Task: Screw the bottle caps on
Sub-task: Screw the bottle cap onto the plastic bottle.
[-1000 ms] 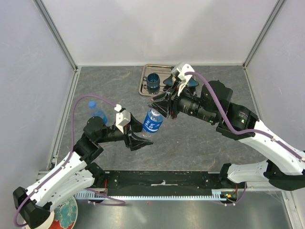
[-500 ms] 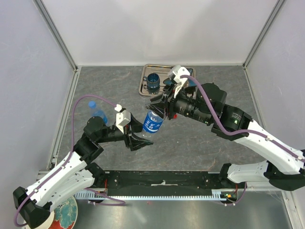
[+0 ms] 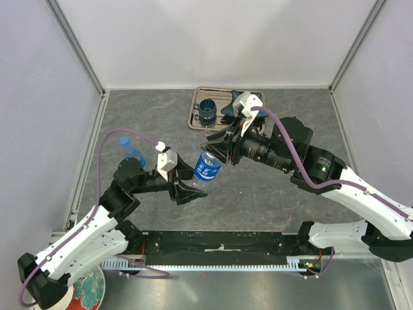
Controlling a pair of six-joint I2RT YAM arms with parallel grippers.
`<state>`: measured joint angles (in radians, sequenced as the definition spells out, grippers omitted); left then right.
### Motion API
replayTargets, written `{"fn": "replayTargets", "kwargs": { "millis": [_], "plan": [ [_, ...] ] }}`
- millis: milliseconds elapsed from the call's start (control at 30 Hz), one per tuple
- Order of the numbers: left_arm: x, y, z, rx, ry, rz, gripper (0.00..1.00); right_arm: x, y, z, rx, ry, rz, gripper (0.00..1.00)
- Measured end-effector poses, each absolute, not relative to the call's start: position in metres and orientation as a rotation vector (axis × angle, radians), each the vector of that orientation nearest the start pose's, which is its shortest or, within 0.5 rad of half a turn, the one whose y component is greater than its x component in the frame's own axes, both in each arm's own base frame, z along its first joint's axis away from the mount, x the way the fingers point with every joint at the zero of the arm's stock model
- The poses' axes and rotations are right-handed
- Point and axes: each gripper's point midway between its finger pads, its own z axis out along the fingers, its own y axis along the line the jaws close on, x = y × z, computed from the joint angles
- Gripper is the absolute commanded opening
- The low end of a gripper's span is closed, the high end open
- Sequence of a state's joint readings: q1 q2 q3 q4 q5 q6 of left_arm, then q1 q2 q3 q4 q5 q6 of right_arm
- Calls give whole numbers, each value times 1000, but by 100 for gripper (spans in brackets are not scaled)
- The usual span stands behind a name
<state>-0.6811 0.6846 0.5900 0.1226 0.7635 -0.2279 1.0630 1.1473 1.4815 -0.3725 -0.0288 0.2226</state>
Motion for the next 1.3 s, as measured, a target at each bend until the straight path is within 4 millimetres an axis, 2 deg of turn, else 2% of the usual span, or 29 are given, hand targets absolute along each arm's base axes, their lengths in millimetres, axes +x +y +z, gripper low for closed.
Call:
{"fn": "replayTargets", "kwargs": {
  "millis": [767, 1133, 1300],
  "plan": [
    [120, -259, 277, 965, 1441, -1291, 2, 173, 336, 430, -767, 1524, 958, 21],
    [117, -257, 277, 971, 1443, -1297, 2, 165, 333, 431, -698, 1481, 1067, 36],
    [116, -257, 278, 976, 1431, -1300, 2, 163, 336, 434, -684, 1468, 1103, 39]
  ]
}}
